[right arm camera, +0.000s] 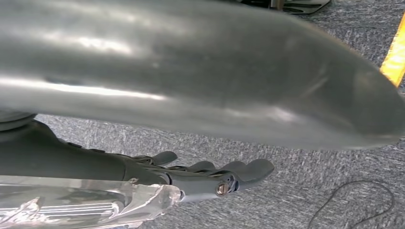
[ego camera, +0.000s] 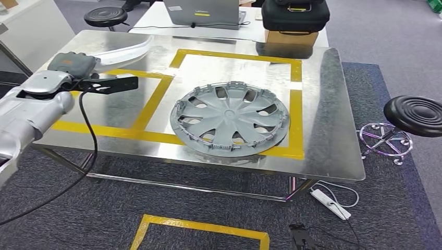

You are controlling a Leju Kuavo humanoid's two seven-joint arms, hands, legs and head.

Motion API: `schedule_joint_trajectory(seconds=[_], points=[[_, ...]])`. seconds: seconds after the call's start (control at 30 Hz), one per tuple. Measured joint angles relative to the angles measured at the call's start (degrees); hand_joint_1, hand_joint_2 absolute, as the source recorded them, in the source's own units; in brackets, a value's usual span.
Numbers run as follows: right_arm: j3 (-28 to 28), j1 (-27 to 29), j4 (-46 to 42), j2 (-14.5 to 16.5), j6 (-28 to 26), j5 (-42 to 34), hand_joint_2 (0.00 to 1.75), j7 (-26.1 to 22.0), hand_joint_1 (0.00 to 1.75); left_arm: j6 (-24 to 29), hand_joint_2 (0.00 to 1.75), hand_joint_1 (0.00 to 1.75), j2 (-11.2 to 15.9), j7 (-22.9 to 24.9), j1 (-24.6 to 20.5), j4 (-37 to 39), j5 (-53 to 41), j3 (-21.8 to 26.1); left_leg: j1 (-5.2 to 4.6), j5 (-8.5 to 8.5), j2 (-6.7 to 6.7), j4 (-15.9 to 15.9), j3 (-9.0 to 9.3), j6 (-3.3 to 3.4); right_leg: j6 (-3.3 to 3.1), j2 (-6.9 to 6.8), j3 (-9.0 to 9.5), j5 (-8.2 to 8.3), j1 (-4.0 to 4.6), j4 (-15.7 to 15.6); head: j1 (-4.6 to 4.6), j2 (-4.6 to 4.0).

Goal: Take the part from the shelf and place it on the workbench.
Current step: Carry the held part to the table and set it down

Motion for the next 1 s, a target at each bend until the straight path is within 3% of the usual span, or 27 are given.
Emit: schedule_joint_trajectory(seconds=[0.63,0.77,0.9,1.0], points=[[0.02,0.22,0.0,0.02,0.35,0.12,0.0,0.45,0.0,-0.67,1.75,1.75,3.09,3.62,-0.01,0.33,-0.71,1.42,0.01,0.0,0.0,0.0,0.0,0.0,-0.01,-0.01,0.0,-0.01,0.02,0.0,-0.01,0.01],[0.02,0.23,0.0,0.02,0.43,0.25,0.0,0.46,0.0,-0.54,1.75,0.0,3.25,3.84,-0.01,0.34,-0.55,1.5,0.01,0.0,0.0,0.0,0.0,0.0,-0.01,0.0,0.0,-0.01,0.02,0.0,0.0,0.0],[0.02,0.23,0.0,0.02,0.54,0.27,0.0,0.51,0.0,-0.45,1.75,0.0,3.46,3.76,-0.01,0.34,-0.12,1.84,0.02,0.0,0.0,0.0,0.0,0.0,-0.01,-0.01,0.0,-0.01,0.02,0.0,-0.01,-0.01],[0.02,0.25,0.0,0.05,0.6,0.3,0.0,0.54,0.0,-0.37,0.44,0.0,3.56,3.56,0.0,0.34,0.25,2.33,0.02,0.0,0.0,0.0,0.0,0.0,-0.02,0.0,0.0,-0.01,0.03,0.0,-0.02,-0.02]])
